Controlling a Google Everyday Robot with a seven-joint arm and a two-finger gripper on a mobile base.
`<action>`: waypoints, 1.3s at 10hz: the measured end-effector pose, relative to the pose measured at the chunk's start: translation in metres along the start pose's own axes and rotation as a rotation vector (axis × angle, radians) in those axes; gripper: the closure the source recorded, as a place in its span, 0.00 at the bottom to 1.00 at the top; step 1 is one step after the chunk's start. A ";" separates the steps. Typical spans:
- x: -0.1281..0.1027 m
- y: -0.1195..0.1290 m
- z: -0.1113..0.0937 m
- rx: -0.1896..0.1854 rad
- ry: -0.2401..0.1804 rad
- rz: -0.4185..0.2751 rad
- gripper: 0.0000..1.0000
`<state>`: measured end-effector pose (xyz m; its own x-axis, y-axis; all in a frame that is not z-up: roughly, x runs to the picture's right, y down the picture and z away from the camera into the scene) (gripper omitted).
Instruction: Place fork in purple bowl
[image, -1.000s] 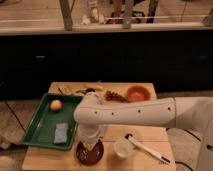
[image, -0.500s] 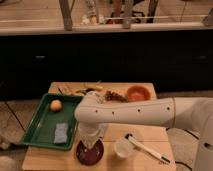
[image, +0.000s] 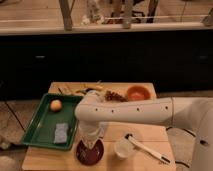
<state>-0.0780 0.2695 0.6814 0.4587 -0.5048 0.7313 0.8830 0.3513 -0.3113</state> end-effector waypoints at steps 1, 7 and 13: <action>0.001 0.001 0.000 -0.002 -0.001 0.002 0.22; -0.001 0.003 0.002 -0.010 -0.009 0.001 0.20; -0.001 0.002 0.003 0.002 -0.034 -0.011 0.20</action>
<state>-0.0772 0.2728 0.6816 0.4450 -0.4816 0.7550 0.8879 0.3472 -0.3019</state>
